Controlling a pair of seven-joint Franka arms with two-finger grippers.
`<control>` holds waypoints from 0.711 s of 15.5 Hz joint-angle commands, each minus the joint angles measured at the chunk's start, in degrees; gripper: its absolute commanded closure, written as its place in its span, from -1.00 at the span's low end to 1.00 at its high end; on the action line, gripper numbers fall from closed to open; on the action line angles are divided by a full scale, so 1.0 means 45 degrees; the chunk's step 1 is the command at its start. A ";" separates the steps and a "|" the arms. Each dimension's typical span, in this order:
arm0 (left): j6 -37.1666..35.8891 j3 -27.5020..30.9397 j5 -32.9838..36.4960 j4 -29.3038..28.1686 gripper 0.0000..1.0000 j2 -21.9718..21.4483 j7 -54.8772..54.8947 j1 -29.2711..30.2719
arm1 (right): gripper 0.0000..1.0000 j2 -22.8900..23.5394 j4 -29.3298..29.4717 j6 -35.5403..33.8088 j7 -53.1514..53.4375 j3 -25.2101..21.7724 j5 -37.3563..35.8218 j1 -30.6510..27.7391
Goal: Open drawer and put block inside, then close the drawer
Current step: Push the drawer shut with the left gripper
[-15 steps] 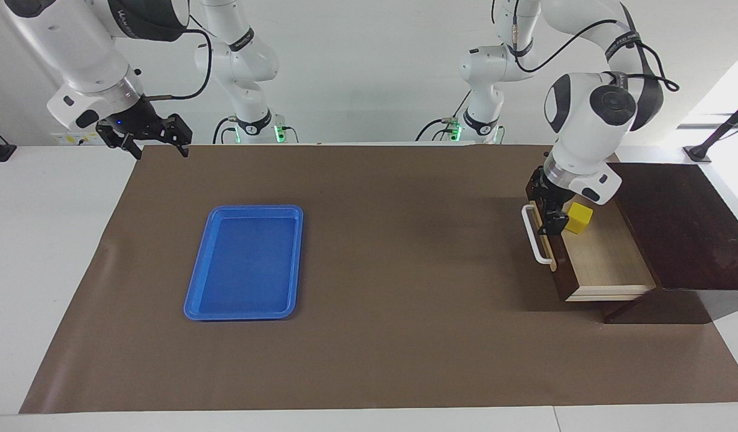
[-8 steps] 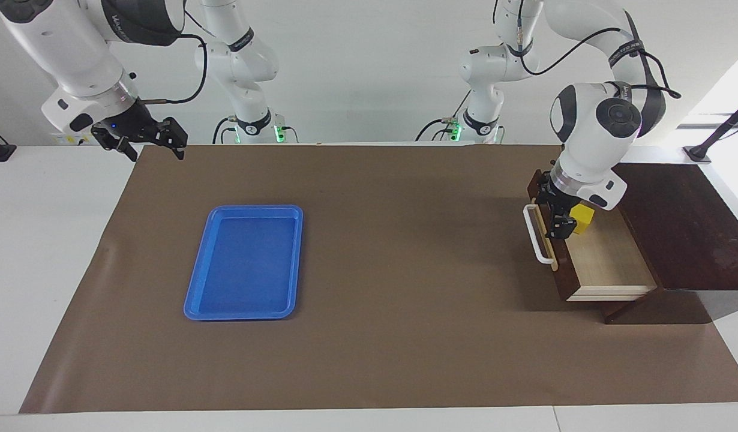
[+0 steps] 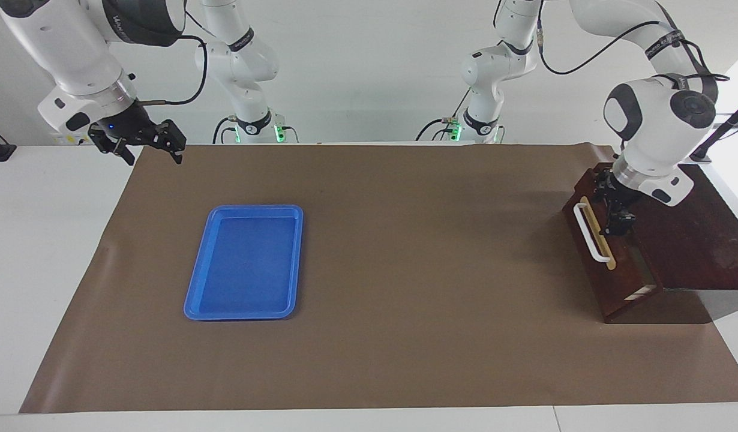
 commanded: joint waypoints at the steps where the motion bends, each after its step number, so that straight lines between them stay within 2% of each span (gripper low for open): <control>1: 0.0358 -0.0075 0.0441 -0.0285 -1.00 -0.0114 0.0502 0.0419 | -1.00 0.0126 0.0189 0.0023 0.0476 0.0230 -0.0307 -0.0131; 6: -0.0363 -0.0133 0.0324 -0.0051 -1.00 -0.0192 0.0443 -0.0575 | -1.00 0.0028 0.0188 -0.0055 0.0811 0.0230 -0.0287 -0.0092; 9: -0.1027 -0.0368 -0.0745 0.0241 -1.00 -0.0971 0.1102 -0.0712 | -1.00 -0.0070 0.0149 -0.0055 0.0771 0.0210 -0.0326 -0.0014; 11: -0.2524 -0.0387 -0.1392 0.0612 -1.00 -0.1538 0.2913 -0.1062 | -1.00 -0.0070 0.0130 -0.0055 0.0771 0.0229 -0.0326 0.0006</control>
